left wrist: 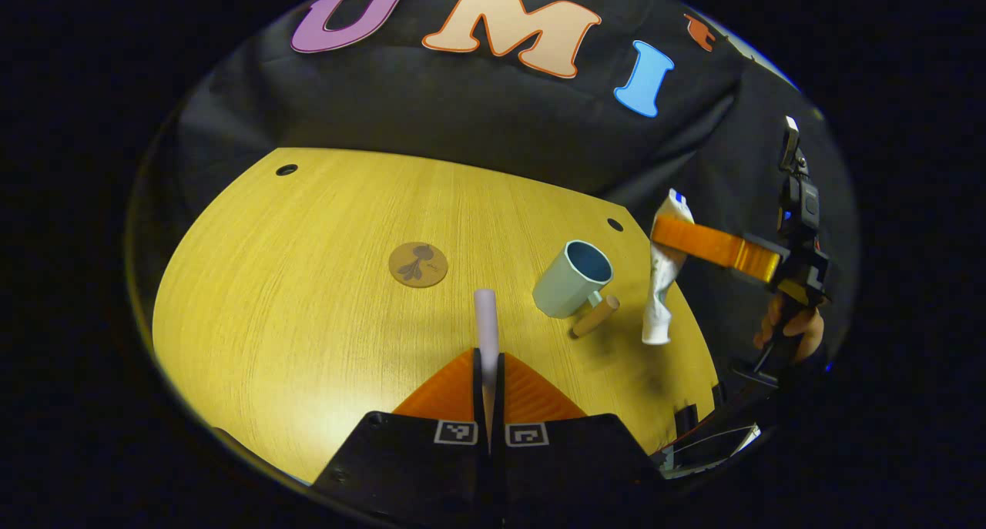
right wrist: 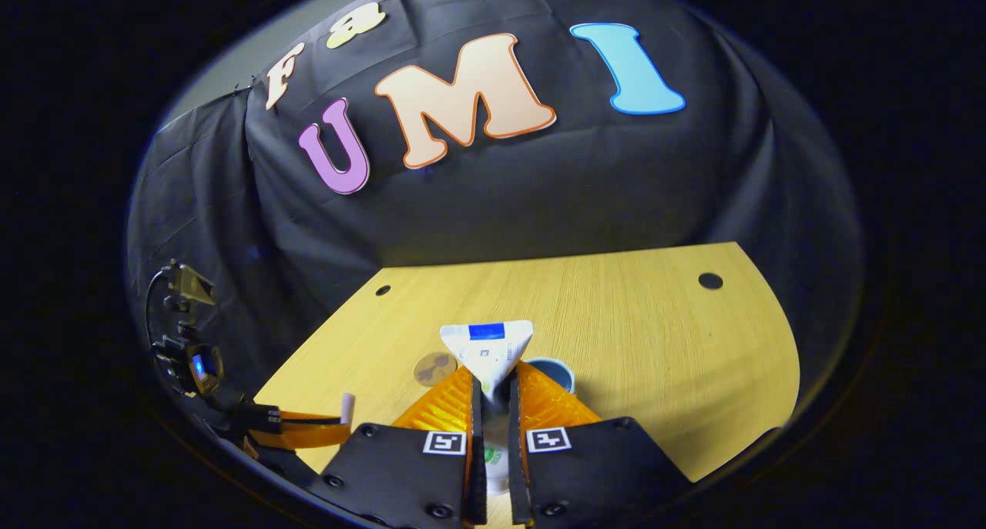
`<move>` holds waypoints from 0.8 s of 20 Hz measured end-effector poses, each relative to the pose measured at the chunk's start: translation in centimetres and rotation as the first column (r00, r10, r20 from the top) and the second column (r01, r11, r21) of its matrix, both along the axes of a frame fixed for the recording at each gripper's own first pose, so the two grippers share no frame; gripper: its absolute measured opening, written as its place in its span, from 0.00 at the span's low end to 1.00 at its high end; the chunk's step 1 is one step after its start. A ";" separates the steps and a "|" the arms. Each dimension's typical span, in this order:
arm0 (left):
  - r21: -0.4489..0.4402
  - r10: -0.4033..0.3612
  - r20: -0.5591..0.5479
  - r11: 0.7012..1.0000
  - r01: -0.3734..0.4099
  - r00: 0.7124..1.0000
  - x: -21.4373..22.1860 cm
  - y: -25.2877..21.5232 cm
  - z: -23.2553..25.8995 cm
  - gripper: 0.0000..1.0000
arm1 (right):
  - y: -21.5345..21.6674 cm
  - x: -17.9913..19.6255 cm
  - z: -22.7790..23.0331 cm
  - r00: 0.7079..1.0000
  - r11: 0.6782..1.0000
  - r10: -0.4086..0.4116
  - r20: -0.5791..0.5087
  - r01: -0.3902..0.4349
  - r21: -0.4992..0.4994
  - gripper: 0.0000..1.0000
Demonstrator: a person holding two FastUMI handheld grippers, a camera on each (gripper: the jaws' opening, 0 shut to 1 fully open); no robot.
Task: Put the toothbrush and toothpaste on the desktop into the cup, then pick up the cup and place it on the coaster on the desktop.
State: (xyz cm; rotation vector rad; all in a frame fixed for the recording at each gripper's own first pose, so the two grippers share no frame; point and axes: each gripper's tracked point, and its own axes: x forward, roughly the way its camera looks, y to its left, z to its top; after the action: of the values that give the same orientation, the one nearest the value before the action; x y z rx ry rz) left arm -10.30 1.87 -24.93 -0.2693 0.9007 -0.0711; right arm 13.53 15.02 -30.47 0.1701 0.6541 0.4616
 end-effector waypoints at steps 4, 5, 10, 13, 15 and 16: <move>-0.038 0.043 0.038 0.998 -0.041 0.998 0.3 -0.4 1.9 0.00 | 1.1 4.9 -1.0 0.994 1.000 -0.024 0.103 0.024 -0.001 0.14; -0.037 0.052 0.038 0.998 -0.051 0.998 0.3 -0.3 2.2 0.00 | 1.5 5.7 -1.7 0.993 1.000 -0.023 0.114 0.023 -0.003 0.14; -0.009 0.098 0.087 0.995 -0.098 0.991 0.4 0.8 3.7 0.00 | 1.6 7.4 -5.9 0.995 0.998 -0.035 0.099 0.039 -0.041 0.14; -0.008 0.120 0.124 0.993 -0.120 0.985 1.1 1.3 4.6 0.00 | 1.5 6.8 -8.5 0.998 0.997 -0.034 0.053 0.037 -0.064 0.14; -0.011 0.133 0.134 0.991 -0.132 0.982 1.6 1.4 5.2 0.00 | 1.2 6.2 -9.8 0.999 0.995 -0.037 0.032 0.040 -0.089 0.17; -0.012 0.140 0.160 0.990 -0.140 0.977 2.1 1.8 5.5 0.00 | 1.1 5.9 -10.2 0.999 0.994 -0.038 0.027 0.040 -0.098 0.17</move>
State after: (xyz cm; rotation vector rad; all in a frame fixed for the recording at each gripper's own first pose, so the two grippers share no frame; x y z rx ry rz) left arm -8.22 3.63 -19.42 -0.3228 0.7195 0.0368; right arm 19.42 16.08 -40.66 0.0829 0.6461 0.3922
